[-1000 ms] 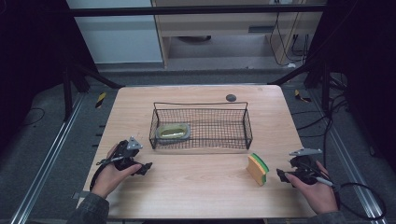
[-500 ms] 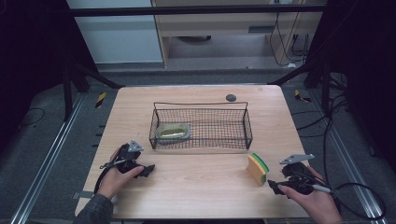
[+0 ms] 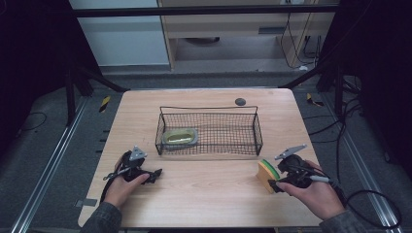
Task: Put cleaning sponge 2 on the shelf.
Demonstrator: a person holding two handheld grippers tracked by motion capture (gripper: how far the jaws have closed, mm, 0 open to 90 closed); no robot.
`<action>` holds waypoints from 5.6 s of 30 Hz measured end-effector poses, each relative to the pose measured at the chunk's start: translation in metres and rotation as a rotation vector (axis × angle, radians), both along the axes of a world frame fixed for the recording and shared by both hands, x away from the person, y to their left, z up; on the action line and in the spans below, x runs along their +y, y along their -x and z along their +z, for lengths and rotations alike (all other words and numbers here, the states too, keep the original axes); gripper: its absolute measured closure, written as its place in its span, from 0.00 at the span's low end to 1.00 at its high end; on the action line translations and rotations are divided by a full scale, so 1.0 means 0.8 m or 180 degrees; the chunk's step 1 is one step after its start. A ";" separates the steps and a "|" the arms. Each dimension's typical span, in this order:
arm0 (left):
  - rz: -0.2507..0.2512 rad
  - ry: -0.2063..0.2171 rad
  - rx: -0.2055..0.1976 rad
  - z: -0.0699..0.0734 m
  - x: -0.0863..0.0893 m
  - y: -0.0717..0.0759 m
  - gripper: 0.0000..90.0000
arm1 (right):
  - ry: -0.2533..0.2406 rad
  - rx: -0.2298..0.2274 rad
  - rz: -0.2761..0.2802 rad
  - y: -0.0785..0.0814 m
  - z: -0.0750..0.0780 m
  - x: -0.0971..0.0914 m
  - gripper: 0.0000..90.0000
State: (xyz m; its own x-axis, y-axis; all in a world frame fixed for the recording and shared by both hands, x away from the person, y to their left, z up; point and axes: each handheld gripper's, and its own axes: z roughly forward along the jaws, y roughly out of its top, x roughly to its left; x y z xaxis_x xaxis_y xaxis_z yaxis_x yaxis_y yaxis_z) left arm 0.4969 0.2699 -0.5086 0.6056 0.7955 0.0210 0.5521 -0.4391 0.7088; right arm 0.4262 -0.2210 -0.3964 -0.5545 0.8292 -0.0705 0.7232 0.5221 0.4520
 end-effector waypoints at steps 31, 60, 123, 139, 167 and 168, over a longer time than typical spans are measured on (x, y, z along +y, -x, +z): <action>-0.0010 0.0002 -0.0001 0.000 0.000 -0.001 0.00 | 0.0111 0.0482 0.0007 -0.054 -0.018 0.032 0.44; -0.0021 0.0005 0.0000 0.000 0.000 -0.001 0.00 | -0.0091 0.0158 -0.0167 -0.069 0.023 -0.020 0.71; -0.0020 0.0012 -0.0010 0.000 0.000 -0.002 0.00 | 0.0073 -0.0684 0.0091 -0.170 0.134 0.055 0.72; -0.0023 0.0011 -0.0009 0.000 0.000 -0.002 0.00 | 0.0071 -0.0554 0.0045 -0.199 0.089 0.080 0.72; -0.0033 0.0013 -0.0010 0.000 0.000 -0.002 0.00 | 0.0059 -0.0449 -0.0090 -0.210 0.044 0.090 0.72; -0.0036 0.0013 -0.0010 0.000 0.000 -0.002 0.00 | 0.0070 -0.0451 -0.0090 -0.210 0.043 0.089 0.72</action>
